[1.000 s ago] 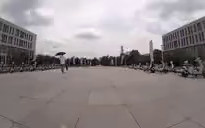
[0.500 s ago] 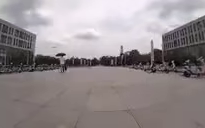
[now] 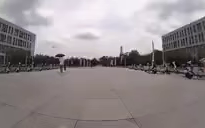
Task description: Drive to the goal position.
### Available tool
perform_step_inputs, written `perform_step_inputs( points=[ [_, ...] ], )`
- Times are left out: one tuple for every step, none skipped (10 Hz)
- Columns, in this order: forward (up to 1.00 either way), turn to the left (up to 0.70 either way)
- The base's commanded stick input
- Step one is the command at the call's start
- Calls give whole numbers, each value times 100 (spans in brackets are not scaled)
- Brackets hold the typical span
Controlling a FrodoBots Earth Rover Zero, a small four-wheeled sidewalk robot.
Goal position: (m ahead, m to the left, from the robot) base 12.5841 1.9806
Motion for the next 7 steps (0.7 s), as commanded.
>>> perform_step_inputs(
  points=[
    [45, 0],
    [45, 0],
    [45, 0],
    [45, 0],
    [45, 0],
    [45, 0],
    [45, 0]
  ],
)
